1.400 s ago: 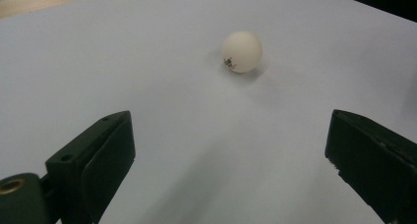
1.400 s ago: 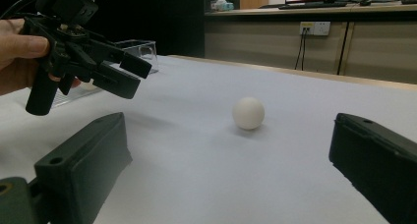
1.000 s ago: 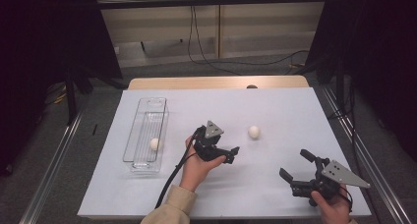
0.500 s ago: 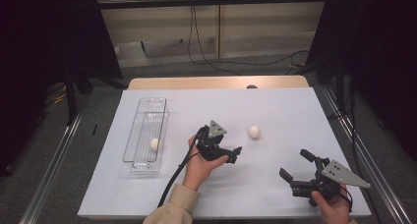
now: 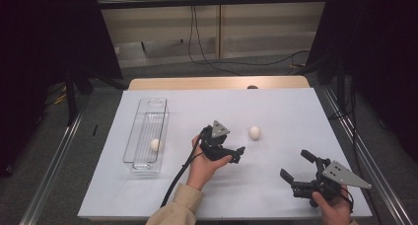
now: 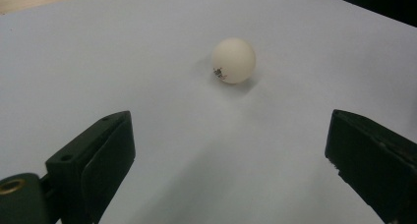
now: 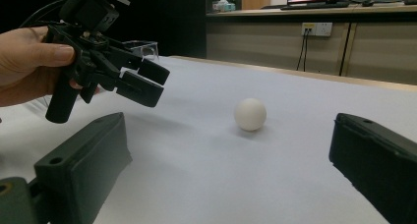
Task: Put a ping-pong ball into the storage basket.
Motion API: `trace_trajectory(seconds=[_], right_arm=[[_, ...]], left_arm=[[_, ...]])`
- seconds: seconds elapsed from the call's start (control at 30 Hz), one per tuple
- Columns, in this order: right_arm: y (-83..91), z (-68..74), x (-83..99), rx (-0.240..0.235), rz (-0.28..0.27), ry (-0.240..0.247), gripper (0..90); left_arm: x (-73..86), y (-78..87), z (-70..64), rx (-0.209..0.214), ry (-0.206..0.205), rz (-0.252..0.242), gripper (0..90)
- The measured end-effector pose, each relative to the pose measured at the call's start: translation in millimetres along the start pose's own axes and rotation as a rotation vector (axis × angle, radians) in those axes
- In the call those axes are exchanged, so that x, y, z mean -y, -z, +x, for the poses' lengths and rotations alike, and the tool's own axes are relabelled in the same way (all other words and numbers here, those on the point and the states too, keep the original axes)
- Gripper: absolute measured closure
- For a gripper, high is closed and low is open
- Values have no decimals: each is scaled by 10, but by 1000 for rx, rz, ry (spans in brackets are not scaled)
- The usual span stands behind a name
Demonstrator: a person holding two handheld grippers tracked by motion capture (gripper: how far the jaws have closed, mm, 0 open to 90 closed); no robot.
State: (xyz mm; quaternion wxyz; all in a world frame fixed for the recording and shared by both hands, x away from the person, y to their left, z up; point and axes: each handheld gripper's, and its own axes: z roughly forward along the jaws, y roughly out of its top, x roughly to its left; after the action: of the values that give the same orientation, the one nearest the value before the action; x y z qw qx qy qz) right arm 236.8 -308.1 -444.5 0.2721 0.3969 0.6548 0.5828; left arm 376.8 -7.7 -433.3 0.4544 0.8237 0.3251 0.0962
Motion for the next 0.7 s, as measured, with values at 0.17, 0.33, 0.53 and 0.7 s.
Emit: trace_trajectory(seconds=[0.17,0.33,0.53,0.7], right_arm=[[-1,0,0,1,0,2,11],[-2,3,-1,1,0,4,11],[-3,6,0,-2,1,4,11],[-3,7,-1,-2,1,4,11]], left_arm=[[-8,-15,-8,0,-2,-3,48],[-15,-39,-17,2,-5,-9,48],[-27,-73,-38,3,-9,-3,48],[-38,-105,-60,8,-8,-4,48]])
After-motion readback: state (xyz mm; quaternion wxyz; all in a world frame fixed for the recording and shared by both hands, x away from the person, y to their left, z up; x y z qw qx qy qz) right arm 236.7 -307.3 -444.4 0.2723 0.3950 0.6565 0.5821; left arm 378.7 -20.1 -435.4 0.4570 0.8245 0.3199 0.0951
